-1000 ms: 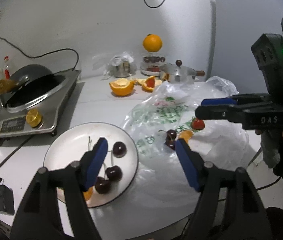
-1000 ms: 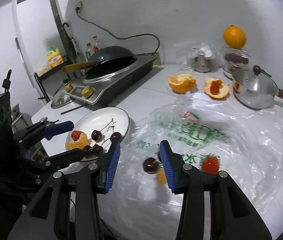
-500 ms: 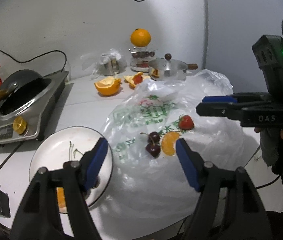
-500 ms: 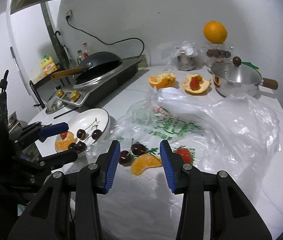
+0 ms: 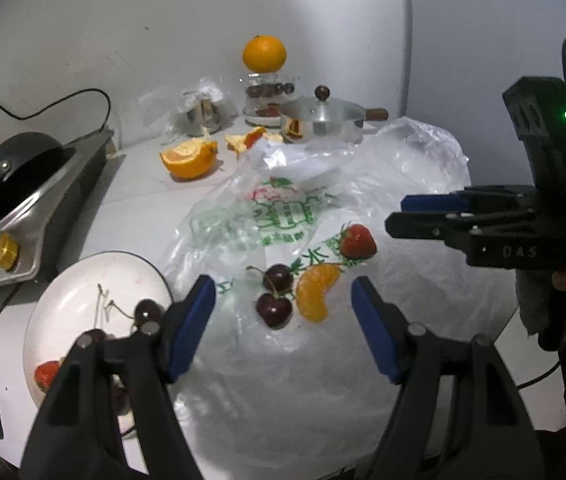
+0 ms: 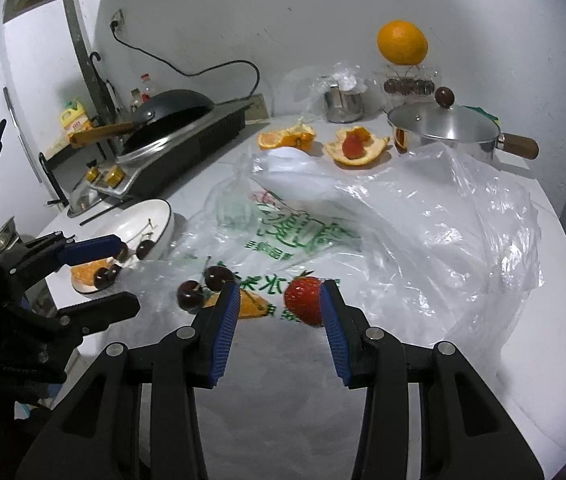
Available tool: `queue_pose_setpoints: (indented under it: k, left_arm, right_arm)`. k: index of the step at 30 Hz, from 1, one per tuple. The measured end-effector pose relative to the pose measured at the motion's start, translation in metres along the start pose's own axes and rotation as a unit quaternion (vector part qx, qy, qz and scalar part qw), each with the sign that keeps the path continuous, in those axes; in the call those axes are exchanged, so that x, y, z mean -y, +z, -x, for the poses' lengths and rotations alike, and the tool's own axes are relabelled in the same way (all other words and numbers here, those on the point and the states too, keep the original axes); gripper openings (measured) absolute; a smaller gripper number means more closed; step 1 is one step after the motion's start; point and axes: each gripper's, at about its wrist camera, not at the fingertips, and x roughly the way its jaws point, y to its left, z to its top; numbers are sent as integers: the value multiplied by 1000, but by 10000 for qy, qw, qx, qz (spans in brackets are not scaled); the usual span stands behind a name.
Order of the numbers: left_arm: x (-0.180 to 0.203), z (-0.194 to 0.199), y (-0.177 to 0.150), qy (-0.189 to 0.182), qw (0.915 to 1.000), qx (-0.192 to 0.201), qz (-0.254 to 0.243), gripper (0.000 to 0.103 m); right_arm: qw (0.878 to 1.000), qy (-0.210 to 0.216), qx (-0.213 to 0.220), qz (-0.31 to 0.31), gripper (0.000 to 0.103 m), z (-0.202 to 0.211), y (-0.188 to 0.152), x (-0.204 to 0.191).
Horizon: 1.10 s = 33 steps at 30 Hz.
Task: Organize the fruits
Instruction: 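Grasp a strawberry with the right tool while the left tool grasps a dark cherry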
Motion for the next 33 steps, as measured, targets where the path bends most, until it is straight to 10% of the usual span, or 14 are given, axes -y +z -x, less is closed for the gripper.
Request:
queue_pose_setpoints:
  k: [33]
  left_arm:
    - [-14, -56, -17, -205, 9977, -636, 127, 55]
  right_arm:
    - [9997, 41, -248, -35, 44, -27, 2, 12]
